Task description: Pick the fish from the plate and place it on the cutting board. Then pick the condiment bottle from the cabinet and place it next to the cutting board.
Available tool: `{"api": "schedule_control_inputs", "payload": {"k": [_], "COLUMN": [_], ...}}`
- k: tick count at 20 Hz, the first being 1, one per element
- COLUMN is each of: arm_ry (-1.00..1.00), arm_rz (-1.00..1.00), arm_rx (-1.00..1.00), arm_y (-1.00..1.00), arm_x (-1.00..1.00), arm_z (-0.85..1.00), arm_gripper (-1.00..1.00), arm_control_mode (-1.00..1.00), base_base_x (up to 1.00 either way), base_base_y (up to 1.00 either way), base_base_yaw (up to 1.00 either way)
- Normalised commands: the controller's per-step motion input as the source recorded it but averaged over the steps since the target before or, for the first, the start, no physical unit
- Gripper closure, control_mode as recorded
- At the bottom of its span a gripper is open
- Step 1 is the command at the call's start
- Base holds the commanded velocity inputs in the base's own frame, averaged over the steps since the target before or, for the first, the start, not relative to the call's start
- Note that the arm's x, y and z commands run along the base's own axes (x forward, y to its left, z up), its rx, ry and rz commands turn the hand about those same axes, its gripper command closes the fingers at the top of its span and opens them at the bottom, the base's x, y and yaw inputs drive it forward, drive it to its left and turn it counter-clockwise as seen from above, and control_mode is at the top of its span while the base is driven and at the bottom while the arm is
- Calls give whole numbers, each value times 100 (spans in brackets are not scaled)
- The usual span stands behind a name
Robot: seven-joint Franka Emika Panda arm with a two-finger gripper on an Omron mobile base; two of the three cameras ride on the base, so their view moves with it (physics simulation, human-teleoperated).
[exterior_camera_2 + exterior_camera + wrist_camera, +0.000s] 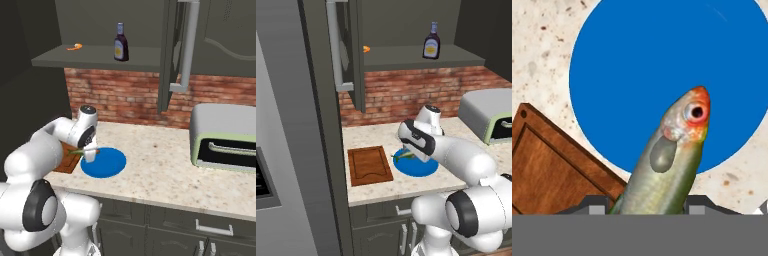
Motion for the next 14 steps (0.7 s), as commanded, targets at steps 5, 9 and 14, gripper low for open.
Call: {"api": "schedule_control_inputs", "payload": {"k": [5,9,14], "arm_ry": [0,0,0], "arm_rz": [0,0,0], "arm_rx": [0,0,2], "arm_y": [38,38,31], "arm_x": [-8,-1,0], "arm_z": [0,0,0], "arm_gripper": [100,100,100], "arm_control_mode": [-100,-100,-100], "base_base_x": [0,0,0], "base_base_y": [0,0,0], "base_base_yaw": [0,0,0]}}
